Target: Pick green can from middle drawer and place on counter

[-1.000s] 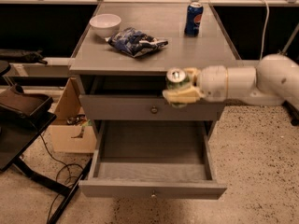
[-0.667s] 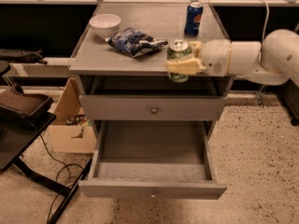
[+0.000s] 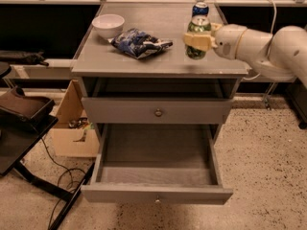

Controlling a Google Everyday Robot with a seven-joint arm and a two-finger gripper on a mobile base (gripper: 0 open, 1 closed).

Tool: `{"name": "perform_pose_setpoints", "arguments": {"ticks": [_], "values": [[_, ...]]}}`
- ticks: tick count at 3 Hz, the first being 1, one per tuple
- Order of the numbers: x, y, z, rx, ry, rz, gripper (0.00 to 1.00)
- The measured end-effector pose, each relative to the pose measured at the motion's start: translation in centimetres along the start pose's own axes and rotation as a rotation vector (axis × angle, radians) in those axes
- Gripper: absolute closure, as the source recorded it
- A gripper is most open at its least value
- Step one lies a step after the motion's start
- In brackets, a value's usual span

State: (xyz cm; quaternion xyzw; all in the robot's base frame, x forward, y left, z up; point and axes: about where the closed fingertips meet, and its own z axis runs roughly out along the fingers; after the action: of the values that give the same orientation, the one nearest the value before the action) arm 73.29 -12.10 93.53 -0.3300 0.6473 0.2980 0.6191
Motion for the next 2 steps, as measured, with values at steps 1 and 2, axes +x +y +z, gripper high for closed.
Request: {"name": "perform_pose_setpoints", "arguments": {"ticks": [1, 2], "values": [[2.2, -4.0, 0.2, 0.077, -0.009, 0.026, 1.0], [5.3, -6.9, 0.7, 0.131, 0.02, 0.033, 1.0]]}}
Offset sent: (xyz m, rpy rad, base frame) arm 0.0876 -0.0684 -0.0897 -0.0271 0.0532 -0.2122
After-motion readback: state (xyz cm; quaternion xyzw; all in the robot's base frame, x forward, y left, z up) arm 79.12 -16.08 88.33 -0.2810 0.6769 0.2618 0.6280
